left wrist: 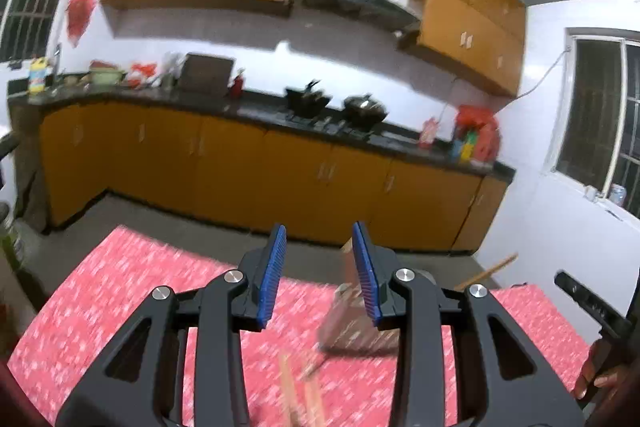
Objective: Organize utensils
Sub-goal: 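Open the left gripper over the beige holder while the right gripper releases its chopstick into it, then close the right gripper on a chopstick while the left gripper grasps another chopstick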
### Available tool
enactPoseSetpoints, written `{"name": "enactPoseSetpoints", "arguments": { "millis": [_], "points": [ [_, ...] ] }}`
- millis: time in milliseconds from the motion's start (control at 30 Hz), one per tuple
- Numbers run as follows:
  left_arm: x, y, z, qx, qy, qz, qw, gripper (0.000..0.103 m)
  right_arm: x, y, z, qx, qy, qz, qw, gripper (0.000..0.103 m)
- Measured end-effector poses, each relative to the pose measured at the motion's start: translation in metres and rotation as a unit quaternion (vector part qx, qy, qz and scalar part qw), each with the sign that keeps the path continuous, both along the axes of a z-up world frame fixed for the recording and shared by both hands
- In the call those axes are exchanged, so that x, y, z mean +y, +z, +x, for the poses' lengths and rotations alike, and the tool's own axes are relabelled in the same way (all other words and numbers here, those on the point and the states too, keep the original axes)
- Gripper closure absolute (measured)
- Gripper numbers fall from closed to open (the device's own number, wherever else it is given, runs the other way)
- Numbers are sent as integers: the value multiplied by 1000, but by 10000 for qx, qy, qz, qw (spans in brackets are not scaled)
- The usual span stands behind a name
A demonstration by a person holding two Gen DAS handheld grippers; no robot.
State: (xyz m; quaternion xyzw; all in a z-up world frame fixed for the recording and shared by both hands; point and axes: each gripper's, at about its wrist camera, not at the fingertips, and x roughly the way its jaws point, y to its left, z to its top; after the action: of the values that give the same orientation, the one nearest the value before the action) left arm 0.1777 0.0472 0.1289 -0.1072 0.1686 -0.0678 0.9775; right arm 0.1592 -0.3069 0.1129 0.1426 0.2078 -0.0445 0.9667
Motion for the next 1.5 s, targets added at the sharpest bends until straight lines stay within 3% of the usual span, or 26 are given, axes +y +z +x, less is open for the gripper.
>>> {"name": "enactPoseSetpoints", "arguments": {
  "millis": [167,233,367,600,700,867,1233,1333,1500],
  "points": [
    [18,-59,-5,858,156,101,9961,67,9,-83,-4,1238,277,155,9918,74],
    [22,-79,-7,1135,142,115,9934,67,21,-113,-8,1648,483,266,9848,81],
    [22,-119,-15,1614,22,130,9868,67,44,-147,-12,2040,773,270,9755,82],
    [6,-157,-30,1999,-317,122,9792,67,62,-172,-8,2372,884,126,9673,82],
    [-3,-166,-33,2089,-489,152,9766,67,66,-174,-12,2333,816,-175,9688,93],
    [-18,-178,-34,2217,-701,267,9722,67,57,-174,-7,2354,514,-175,9704,95],
    [-35,-200,-31,2642,-730,750,9588,86,55,-175,-8,2329,493,-230,9710,95],
    [-39,-201,-32,2602,-630,965,9586,91,57,-174,-9,2338,494,-278,9706,95],
    [-34,-200,-24,2667,-501,1005,9572,95,59,-175,-10,2329,523,-370,9704,95]
  ]
}}
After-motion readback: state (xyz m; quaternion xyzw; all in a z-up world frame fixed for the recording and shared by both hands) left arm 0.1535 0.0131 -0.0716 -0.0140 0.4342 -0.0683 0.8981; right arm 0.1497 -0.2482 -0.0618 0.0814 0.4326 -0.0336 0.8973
